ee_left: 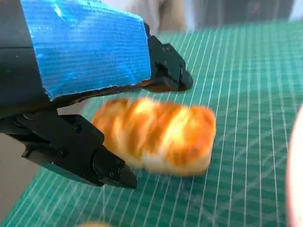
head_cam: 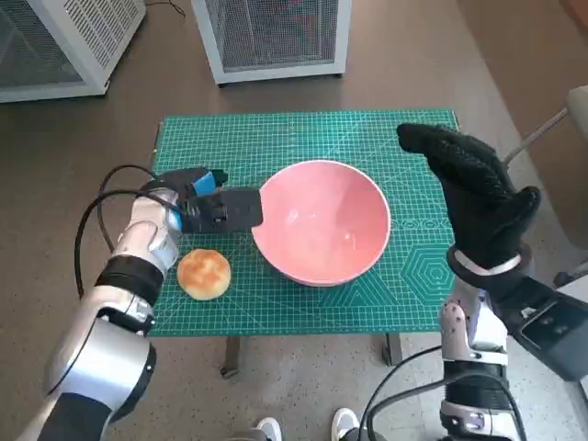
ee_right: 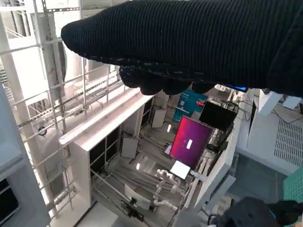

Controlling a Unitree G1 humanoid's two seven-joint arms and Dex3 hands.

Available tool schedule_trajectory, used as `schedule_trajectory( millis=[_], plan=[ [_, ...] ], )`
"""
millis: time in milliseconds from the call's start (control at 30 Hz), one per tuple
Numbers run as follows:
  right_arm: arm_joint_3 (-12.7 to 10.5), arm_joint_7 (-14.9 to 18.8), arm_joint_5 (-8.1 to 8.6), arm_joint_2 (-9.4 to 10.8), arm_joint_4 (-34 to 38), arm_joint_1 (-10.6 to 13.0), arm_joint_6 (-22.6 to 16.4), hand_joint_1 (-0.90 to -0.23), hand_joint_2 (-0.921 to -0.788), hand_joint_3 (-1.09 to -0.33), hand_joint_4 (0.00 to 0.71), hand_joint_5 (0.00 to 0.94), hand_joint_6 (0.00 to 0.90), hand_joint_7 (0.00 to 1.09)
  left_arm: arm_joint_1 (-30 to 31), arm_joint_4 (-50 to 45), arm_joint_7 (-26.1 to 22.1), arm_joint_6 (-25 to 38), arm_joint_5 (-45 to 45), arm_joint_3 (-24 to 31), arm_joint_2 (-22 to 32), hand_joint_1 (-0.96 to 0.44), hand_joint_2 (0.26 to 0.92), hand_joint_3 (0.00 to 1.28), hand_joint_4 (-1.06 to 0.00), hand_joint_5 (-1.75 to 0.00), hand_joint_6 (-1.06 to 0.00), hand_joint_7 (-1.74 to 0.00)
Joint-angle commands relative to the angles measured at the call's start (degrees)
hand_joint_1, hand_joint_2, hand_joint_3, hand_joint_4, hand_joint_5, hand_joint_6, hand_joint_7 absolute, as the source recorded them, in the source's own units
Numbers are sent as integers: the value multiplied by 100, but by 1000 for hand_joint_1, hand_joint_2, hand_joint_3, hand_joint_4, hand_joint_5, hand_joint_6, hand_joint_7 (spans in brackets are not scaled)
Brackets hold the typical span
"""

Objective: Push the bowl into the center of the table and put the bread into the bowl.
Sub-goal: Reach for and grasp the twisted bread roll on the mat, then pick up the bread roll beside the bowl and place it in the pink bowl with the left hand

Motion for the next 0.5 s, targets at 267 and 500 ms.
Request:
schedule_trajectory(
  millis=[267,500],
  plan=[
    [11,-4,40,-8,-47,181,72,-543,-921,-513,349,2,81,639,51,139,347,-338,-22,26,213,2,914,67,-617,-1336,-745,-935],
    [51,-31,34,18,-136,222,133,-535,-921,-515,351,3,82,635,-40,-42,326,-371,-152,221,350,1,920,62,-647,-1298,-697,-1005]
  ],
)
